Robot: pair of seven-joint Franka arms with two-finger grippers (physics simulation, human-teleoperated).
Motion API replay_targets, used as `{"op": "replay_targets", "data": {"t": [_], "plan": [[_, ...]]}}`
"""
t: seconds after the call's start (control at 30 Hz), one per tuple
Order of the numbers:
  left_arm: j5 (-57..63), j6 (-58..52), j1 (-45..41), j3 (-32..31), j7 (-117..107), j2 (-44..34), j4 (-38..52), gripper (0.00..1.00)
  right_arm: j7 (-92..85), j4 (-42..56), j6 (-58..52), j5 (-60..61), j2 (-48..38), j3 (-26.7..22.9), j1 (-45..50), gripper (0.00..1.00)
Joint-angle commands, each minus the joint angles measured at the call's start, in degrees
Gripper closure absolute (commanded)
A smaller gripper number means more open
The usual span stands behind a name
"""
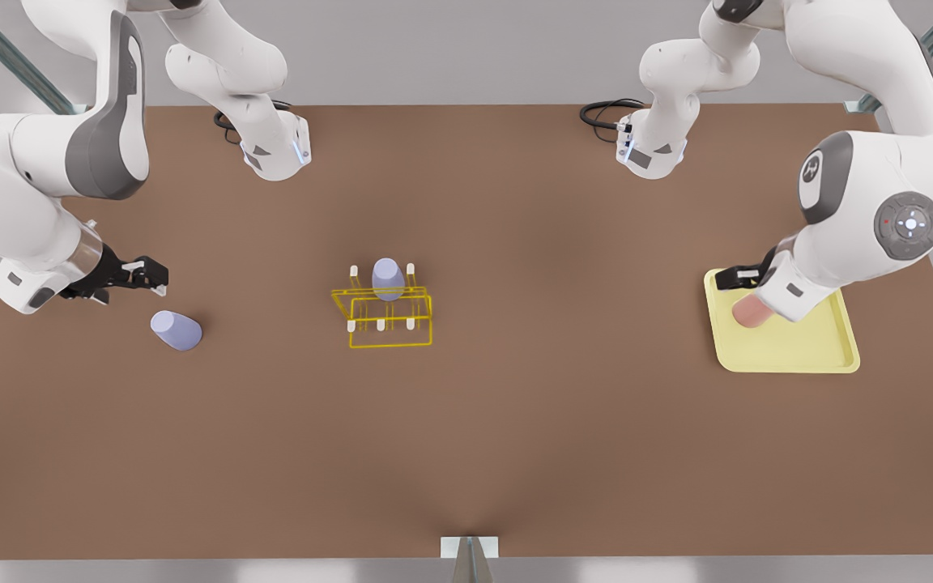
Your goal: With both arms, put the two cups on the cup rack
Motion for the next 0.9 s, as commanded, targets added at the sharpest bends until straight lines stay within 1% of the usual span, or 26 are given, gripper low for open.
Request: {"op": "replay_targets", "data": {"t": [0.0, 0.07, 0.1, 0.13, 0.17, 0.2, 0.23, 0.27, 0.3, 0.37, 0.43, 0.47, 0.5, 0.63, 0.77, 0.8, 0.83, 0.87], "plan": [[-0.2, 0.3, 0.0, 0.0, -1.4, 0.0, 0.0, 0.00, -2.1, 0.1, 0.4, -0.1, 0.2, 0.0, 0.0, 0.00], [-0.2, 0.4, 0.1, 0.8, -1.3, 0.2, -0.1, 0.00, -2.3, 0.1, 0.2, -0.1, 0.6, 0.0, -0.1, 0.00], [-0.8, 0.4, 0.1, 1.3, -1.3, 0.5, -0.1, 0.00, -7.0, 0.5, 0.5, -0.2, 2.9, -0.1, -1.8, 0.00], [-0.9, 0.6, 0.0, 1.9, -1.2, 1.0, -0.4, 0.00, -8.8, 0.5, 2.3, -0.2, 7.3, -0.1, -3.6, 0.00], [-0.9, 0.8, 0.1, 4.3, 2.6, 1.9, -1.5, 0.00, -6.9, -0.2, 5.0, -0.7, 10.4, -0.7, -3.8, 0.00], [-0.6, 4.8, 0.5, 7.5, 9.8, 2.1, -5.2, 0.00, -5.6, -0.8, 9.1, -1.3, 13.0, -0.9, -3.8, 0.00], [-0.5, 11.7, 0.8, 10.8, 15.4, 2.2, -9.2, 0.00, -3.5, -3.0, 12.0, -1.3, 13.0, -0.9, -4.1, 0.00], [-0.5, 16.2, 1.3, 12.4, 18.1, 2.9, -11.6, 0.00, -3.0, -4.0, 12.2, -1.2, 12.6, -0.9, -4.4, 0.00], [-0.5, 20.2, 2.0, 13.2, 19.0, 3.8, -13.3, 0.00, -2.9, -7.4, 15.8, -1.2, 11.2, -0.9, -5.0, 0.00], [-0.4, 25.8, 2.1, 14.2, 19.5, 4.3, -17.7, 0.00, -2.9, -15.7, 24.0, -0.9, 7.3, -0.9, -6.4, 0.00], [-0.4, 28.3, 2.1, 14.9, 20.1, 3.4, -22.3, 0.00, -2.9, -18.2, 26.0, -0.6, 6.8, -0.8, -7.5, 0.00], [-0.1, 29.0, 1.9, 16.3, 24.9, 3.0, -24.5, 0.00, -2.9, -19.1, 27.0, -0.6, 6.9, -0.8, -8.1, 0.00], [2.7, 34.1, 2.0, 16.6, 25.2, 2.3, -28.4, 0.00, -2.9, -20.2, 28.3, -0.6, 7.1, -0.8, -8.7, 0.00], [3.0, 33.9, 2.5, 19.0, 34.0, 2.2, -32.5, 0.00, -3.0, -24.7, 31.9, -0.5, 7.1, -0.8, -10.8, 0.00], [2.9, 35.2, 2.5, 20.7, 35.7, 2.3, -36.7, 0.00, -2.9, -28.7, 36.2, -0.4, 7.4, -0.8, -11.9, 0.00], [2.8, 36.2, 2.4, 20.7, 40.5, 2.2, -37.6, 0.00, -2.9, -29.4, 36.7, -0.4, 7.6, -0.8, -12.0, 0.00], [2.9, 41.3, 2.5, 20.7, 40.7, 2.2, -40.1, 0.00, -2.9, -30.4, 38.5, -0.4, 7.5, -0.8, -12.0, 0.00], [2.9, 41.5, 2.5, 20.8, 40.6, 2.1, -40.1, 0.00, -2.9, -30.9, 39.6, -0.4, 7.8, -0.8, -12.0, 0.00]]}}
